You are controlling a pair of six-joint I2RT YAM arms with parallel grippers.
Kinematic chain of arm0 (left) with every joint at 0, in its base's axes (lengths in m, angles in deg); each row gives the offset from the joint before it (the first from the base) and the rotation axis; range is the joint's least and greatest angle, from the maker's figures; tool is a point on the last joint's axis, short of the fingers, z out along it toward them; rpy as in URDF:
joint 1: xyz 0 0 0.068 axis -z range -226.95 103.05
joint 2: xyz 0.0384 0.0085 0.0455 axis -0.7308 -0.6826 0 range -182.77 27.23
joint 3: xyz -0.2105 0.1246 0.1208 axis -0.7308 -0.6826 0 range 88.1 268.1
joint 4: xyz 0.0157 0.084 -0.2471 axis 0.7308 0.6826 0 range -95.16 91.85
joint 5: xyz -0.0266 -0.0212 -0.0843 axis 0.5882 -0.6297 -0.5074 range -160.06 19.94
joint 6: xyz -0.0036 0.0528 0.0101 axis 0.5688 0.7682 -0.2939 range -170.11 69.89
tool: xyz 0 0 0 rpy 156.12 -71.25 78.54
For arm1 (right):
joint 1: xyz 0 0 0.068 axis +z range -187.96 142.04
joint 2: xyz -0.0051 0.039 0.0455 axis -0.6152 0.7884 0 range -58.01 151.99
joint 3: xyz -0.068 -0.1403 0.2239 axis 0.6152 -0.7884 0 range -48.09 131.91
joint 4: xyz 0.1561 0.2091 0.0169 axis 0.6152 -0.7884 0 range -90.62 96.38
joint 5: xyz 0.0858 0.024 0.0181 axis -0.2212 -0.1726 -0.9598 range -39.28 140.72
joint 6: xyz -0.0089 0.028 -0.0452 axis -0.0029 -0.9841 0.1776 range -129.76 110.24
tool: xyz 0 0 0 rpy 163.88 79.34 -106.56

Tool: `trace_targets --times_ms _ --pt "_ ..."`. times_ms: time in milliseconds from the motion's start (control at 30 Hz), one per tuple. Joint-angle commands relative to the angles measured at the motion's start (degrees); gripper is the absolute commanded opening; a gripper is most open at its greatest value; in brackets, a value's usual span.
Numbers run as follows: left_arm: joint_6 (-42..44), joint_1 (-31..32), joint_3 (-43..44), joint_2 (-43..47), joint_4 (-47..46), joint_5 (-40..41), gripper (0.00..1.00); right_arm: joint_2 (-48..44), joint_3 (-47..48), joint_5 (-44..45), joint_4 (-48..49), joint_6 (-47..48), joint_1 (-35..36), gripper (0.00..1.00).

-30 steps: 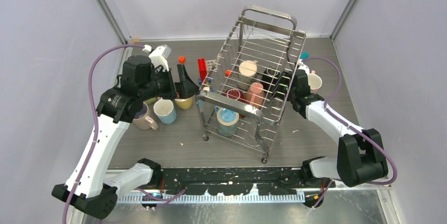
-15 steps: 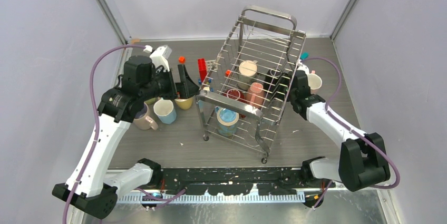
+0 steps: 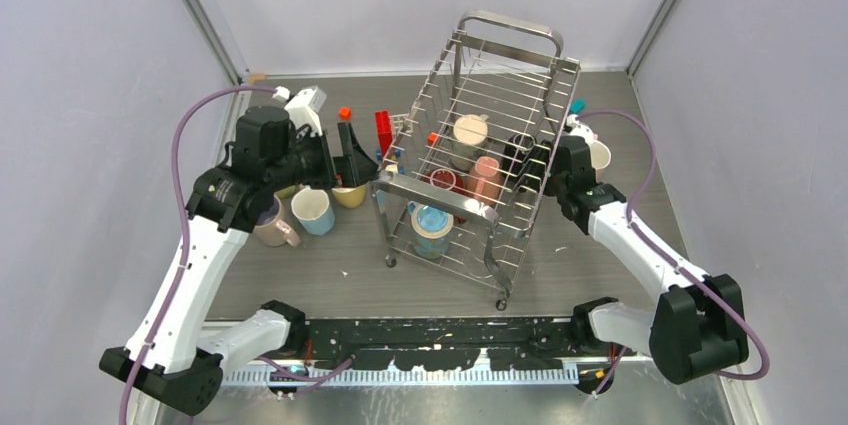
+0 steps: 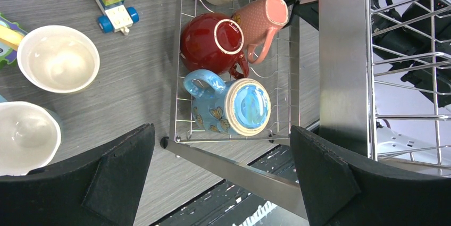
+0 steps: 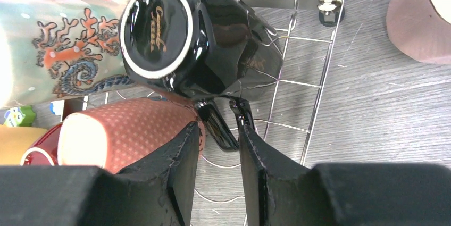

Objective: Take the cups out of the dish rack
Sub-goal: Unload the cup from the dish rack.

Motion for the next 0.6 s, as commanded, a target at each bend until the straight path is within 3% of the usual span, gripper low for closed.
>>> trace_targets --times_ms 0,567 --pt "-0.01 0.22 -0.39 0.34 -3.13 -1.47 1.00 0.74 0.26 1.94 0.08 2.00 0.57 0.40" --pt "0.50 0.22 -0.10 -0.15 -2.75 -1.22 1.00 9.80 3.02 10.02 3.39 4.62 4.65 0.39"
